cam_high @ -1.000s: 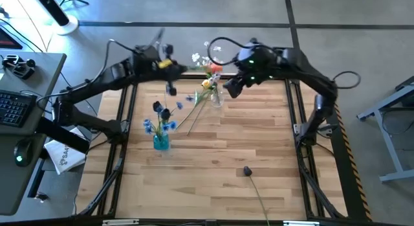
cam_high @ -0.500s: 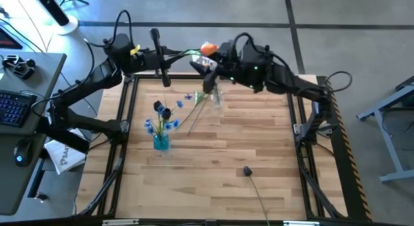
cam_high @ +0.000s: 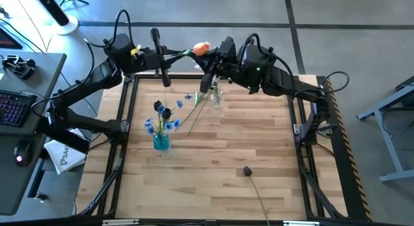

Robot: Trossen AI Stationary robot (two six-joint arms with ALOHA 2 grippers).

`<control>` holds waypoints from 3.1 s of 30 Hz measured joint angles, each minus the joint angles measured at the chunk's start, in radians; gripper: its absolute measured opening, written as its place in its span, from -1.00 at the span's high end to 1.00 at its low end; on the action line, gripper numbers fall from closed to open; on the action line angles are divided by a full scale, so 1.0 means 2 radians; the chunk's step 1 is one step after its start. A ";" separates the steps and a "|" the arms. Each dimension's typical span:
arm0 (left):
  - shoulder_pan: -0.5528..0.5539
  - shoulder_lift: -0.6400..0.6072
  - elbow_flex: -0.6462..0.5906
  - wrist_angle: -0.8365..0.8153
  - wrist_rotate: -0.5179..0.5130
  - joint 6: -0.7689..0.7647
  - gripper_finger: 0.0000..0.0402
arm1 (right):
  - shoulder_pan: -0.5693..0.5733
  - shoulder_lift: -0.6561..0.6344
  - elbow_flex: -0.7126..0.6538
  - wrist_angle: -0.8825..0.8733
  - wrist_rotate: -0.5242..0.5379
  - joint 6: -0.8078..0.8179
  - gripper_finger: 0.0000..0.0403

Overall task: Sort flowers into vase by color
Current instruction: Put the orange flower into the transparent vase, then put the bottom black flower into the blue vase

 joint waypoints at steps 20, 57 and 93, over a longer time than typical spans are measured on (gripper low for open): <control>0.064 -0.019 0.000 -0.172 -0.185 0.056 0.21 | 0.028 -0.076 0.057 -0.363 0.038 0.149 0.99; 0.085 -0.026 0.000 -0.237 -0.183 0.010 0.21 | -0.080 -0.075 -0.140 -0.345 0.028 0.153 1.00; 0.085 -0.026 0.000 -0.297 -0.184 -0.042 0.21 | -0.081 -0.154 -0.167 -0.468 -0.056 0.339 -0.27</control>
